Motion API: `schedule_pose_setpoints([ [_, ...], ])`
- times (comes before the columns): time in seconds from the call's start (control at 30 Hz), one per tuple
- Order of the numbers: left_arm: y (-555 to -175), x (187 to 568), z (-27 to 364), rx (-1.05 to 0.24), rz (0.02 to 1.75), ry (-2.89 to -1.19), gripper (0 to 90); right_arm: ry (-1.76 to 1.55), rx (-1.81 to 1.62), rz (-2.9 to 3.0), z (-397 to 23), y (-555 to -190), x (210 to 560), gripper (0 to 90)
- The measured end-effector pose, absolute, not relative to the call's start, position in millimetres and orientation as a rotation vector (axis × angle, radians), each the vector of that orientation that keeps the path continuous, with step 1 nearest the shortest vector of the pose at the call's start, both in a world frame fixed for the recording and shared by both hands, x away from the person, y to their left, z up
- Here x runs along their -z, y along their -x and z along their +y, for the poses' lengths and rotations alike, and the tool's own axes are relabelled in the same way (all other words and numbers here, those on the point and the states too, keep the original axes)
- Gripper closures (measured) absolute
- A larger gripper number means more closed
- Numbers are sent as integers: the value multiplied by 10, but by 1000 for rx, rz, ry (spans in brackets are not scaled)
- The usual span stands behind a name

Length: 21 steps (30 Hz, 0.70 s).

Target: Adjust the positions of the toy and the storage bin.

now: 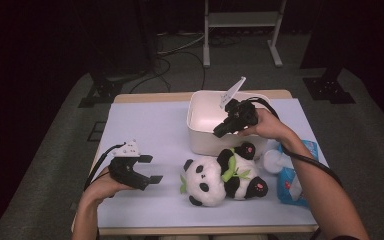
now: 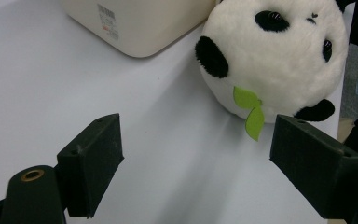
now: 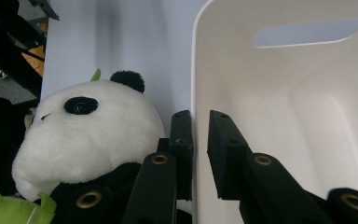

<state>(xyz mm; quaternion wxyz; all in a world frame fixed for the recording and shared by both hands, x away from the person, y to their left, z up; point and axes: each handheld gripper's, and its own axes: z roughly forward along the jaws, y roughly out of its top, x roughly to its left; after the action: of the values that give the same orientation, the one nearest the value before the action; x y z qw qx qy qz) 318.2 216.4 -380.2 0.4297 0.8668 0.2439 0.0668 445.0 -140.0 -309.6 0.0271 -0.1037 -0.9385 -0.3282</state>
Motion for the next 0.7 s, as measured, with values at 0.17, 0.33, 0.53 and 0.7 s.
schedule_pose_setpoints([
  [0.17, -3174, 3797, 2160, -167, 609, -2162, 160, 324, 1050, -2913, -1489, -4369, 2998, 765],
  [0.33, -3171, 3805, 2139, -166, 603, -2171, 160, 334, 1080, -2916, -1580, -4282, 2925, 757],
  [0.53, -3162, 3812, 2117, -158, 603, -2171, 160, 305, 1111, -2932, -1746, -4057, 2853, 748],
  [0.7, -3155, 3816, 2107, -152, 606, -2171, 161, 288, 1114, -2921, -1824, -3886, 2868, 737],
])
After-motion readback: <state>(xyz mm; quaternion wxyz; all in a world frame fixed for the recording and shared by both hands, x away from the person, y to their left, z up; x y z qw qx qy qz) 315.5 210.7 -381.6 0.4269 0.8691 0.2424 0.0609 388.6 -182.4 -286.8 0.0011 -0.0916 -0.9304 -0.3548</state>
